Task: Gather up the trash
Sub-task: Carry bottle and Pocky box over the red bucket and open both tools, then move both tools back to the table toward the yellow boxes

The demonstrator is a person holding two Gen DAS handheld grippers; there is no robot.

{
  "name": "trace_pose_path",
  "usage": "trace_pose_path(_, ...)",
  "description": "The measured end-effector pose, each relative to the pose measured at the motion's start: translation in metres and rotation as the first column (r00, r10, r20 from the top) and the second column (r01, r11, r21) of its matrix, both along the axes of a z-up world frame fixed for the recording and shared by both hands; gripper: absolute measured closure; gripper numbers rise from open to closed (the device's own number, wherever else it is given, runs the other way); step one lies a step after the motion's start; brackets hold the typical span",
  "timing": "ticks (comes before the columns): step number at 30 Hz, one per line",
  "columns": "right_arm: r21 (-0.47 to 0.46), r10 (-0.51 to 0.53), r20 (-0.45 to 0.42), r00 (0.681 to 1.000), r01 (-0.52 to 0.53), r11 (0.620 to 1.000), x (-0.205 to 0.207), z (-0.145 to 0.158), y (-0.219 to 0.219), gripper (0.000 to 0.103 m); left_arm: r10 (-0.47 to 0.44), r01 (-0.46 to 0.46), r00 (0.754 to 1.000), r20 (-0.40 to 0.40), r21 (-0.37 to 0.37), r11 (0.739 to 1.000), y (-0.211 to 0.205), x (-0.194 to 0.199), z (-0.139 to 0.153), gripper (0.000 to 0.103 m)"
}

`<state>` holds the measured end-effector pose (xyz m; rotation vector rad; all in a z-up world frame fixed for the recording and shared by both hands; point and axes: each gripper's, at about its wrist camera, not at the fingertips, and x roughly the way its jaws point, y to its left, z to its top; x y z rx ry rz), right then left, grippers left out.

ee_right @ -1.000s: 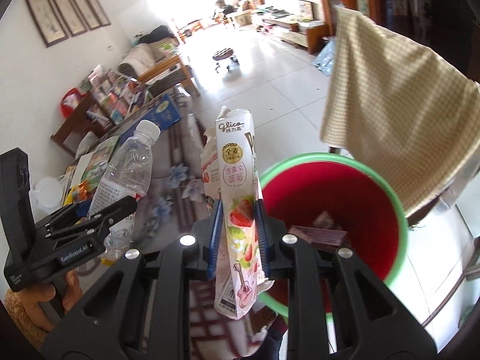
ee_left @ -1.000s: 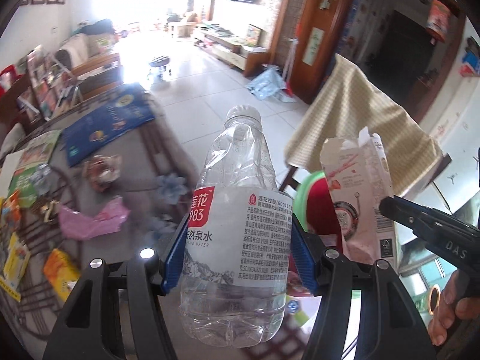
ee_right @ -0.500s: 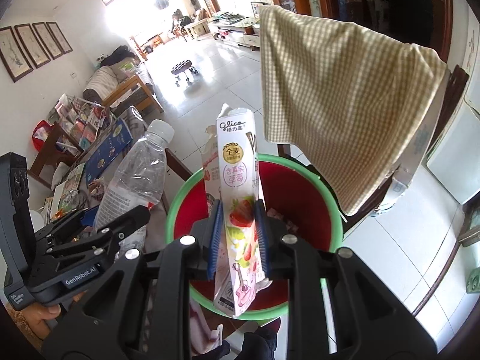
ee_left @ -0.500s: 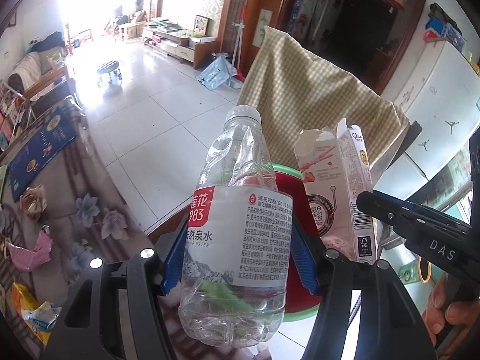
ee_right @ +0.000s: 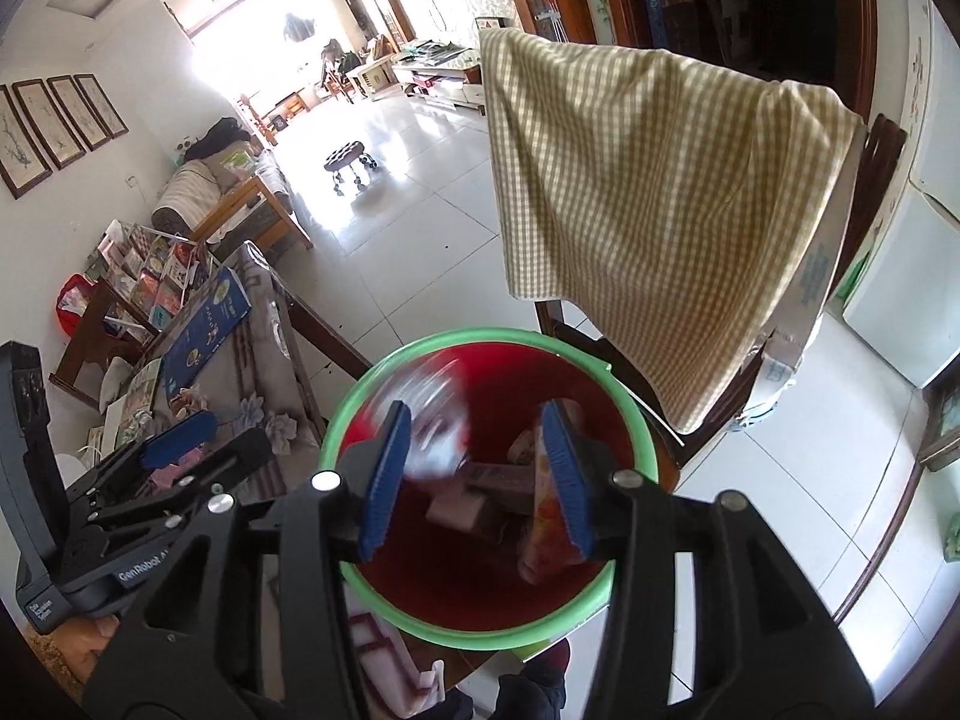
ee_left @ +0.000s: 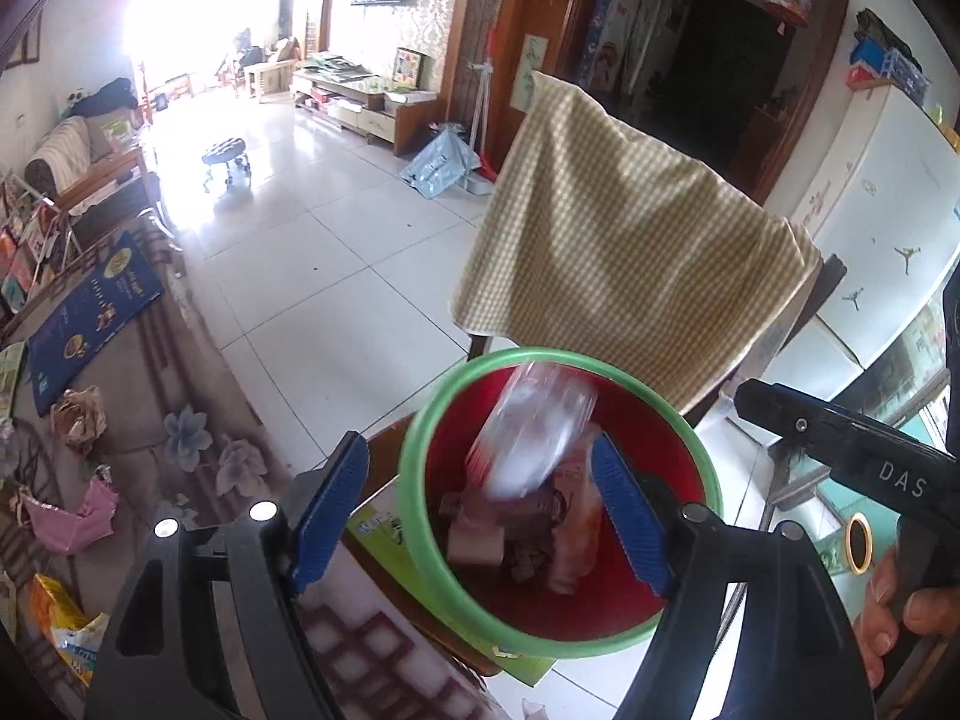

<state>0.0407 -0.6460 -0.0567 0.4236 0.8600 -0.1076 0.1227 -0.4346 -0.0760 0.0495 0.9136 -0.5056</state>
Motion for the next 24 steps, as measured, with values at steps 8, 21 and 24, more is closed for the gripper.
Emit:
trace_pose_path(8, -0.001, 0.086, 0.01, 0.996, -0.086, 0.996, 0.014, 0.005, 0.047, 0.047, 0.129, -0.129, 0.991, 0.018, 0.004, 0.992, 0.072, -0.013, 0.004, 0.03)
trace_pose_path(21, -0.021, 0.321, -0.046, 0.946, -0.322, 0.946, 0.038, -0.001, 0.201, 0.039, 0.507, -0.507, 0.861, -0.037, 0.007, 0.862, 0.272, -0.045, -0.019, 0.03)
trace_pose_path(24, -0.021, 0.355, -0.067, 0.932, -0.357, 0.934, 0.037, -0.007, 0.241, 0.039, 0.563, -0.563, 0.825, -0.054, 0.024, 0.826, 0.318, -0.055, -0.029, 0.03)
